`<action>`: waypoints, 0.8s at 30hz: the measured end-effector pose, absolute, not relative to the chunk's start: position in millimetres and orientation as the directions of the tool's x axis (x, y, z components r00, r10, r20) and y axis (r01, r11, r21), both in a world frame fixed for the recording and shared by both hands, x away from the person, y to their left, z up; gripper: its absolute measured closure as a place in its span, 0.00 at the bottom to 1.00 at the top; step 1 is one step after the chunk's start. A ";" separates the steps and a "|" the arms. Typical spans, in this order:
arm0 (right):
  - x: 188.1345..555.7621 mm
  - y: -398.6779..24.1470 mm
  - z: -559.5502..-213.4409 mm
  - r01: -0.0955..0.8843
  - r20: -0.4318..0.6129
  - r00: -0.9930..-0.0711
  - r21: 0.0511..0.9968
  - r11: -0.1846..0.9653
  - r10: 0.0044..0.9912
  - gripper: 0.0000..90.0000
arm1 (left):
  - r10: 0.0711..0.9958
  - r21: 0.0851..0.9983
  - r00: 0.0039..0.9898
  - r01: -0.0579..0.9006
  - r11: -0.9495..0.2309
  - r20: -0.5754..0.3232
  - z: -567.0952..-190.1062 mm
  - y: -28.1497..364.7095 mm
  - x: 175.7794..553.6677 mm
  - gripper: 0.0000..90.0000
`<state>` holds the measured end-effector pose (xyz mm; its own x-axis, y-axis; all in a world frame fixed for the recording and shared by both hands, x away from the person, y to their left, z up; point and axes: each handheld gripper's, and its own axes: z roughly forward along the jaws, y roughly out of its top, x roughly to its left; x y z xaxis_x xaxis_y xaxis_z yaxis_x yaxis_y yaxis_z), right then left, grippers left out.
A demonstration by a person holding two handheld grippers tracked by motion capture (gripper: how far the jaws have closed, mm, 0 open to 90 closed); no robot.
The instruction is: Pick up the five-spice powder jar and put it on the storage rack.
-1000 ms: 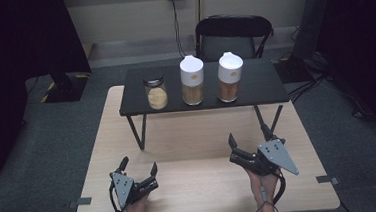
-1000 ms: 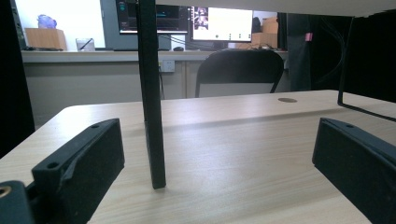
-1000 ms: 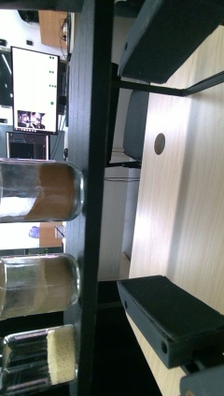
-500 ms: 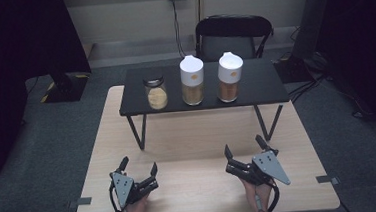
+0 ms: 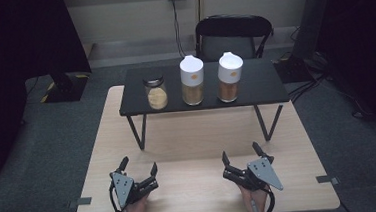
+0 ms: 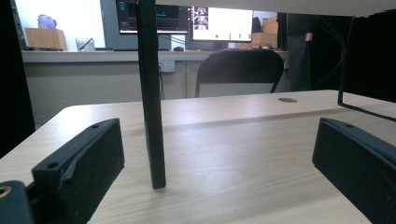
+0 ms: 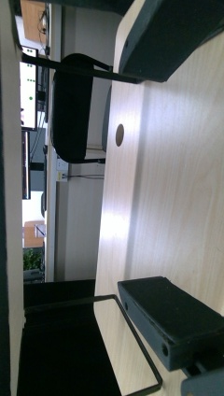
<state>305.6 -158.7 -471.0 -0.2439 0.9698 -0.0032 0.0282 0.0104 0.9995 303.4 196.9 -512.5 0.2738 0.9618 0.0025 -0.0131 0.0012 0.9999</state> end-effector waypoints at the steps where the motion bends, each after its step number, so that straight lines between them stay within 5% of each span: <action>1: 305.8 -158.2 -472.5 0.028 -0.001 -0.244 1.000 0.008 0.970 0.00 | 0.962 1.000 0.274 -0.013 0.002 0.001 -512.5 196.8 303.4 0.02; 24: 306.2 -154.8 -499.7 0.054 -0.009 -0.241 0.998 0.023 0.970 0.00 | 0.962 1.000 0.274 -0.013 0.002 0.001 -512.5 196.8 303.3 0.02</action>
<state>306.2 -154.8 -499.7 -0.2411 0.9705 -0.0094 0.0544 0.0232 0.9982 303.3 196.8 -512.5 0.2736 0.9618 0.0014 -0.0131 0.0023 0.9999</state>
